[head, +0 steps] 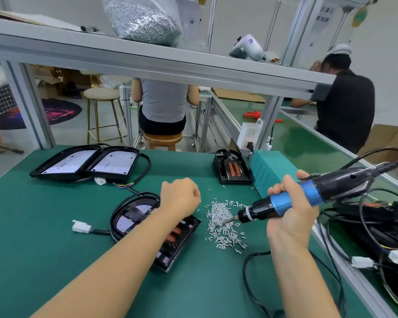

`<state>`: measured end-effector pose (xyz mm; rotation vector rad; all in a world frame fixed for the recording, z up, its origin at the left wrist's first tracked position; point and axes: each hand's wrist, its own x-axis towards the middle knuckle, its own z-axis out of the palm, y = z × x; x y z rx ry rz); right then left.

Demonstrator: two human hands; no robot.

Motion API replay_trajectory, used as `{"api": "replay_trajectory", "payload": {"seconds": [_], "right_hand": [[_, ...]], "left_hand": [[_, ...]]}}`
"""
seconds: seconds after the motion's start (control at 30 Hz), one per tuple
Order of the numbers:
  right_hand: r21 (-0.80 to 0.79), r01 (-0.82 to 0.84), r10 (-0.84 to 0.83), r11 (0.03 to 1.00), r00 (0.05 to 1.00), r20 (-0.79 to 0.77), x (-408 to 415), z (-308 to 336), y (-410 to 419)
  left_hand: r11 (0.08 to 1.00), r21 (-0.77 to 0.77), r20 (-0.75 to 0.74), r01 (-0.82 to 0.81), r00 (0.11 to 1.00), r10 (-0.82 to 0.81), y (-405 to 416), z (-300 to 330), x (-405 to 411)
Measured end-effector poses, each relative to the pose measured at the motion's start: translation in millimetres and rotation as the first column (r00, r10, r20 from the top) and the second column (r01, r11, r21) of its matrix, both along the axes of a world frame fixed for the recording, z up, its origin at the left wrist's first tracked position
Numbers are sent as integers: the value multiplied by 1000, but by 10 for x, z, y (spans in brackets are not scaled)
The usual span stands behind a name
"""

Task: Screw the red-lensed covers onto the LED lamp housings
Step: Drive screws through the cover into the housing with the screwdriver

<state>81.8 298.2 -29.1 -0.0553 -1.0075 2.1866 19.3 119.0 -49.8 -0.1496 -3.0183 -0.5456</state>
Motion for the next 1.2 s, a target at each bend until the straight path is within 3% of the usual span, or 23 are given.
{"api": "replay_trajectory", "payload": {"seconds": [0.1,0.3,0.63,0.83,0.9,1.0,1.1,1.2], "right_hand": [[1,4,-4,1000,1000,11,-10,2,19],[42,24,-25,999,1000,17,-53,6,22],[90,23,-25,996,999,20,-36,-20,10],[94,28,-30,995,999,26,-16,-22,24],[89,21,-24,996,999,25,-3,-13,32],[63,8,-10,998,1000,25,15,21,58],[-2,-26,26,1000,1000,2,34,77,60],[-60,-84,81,995,996,-44,51,138,8]], "left_hand": [[989,-145,74,15,997,-5,153,-132,-155],[972,-233,104,37,994,-13,264,-249,-285],[970,-241,2,13,1000,-13,298,-343,-268],[964,-256,24,71,997,-67,293,-364,-239],[987,-148,30,66,998,-62,287,-344,-219],[972,232,-8,36,999,-35,176,-235,-191],[748,663,25,27,998,-58,-39,-106,-64],[513,858,58,23,988,-141,-280,-51,172]]}}
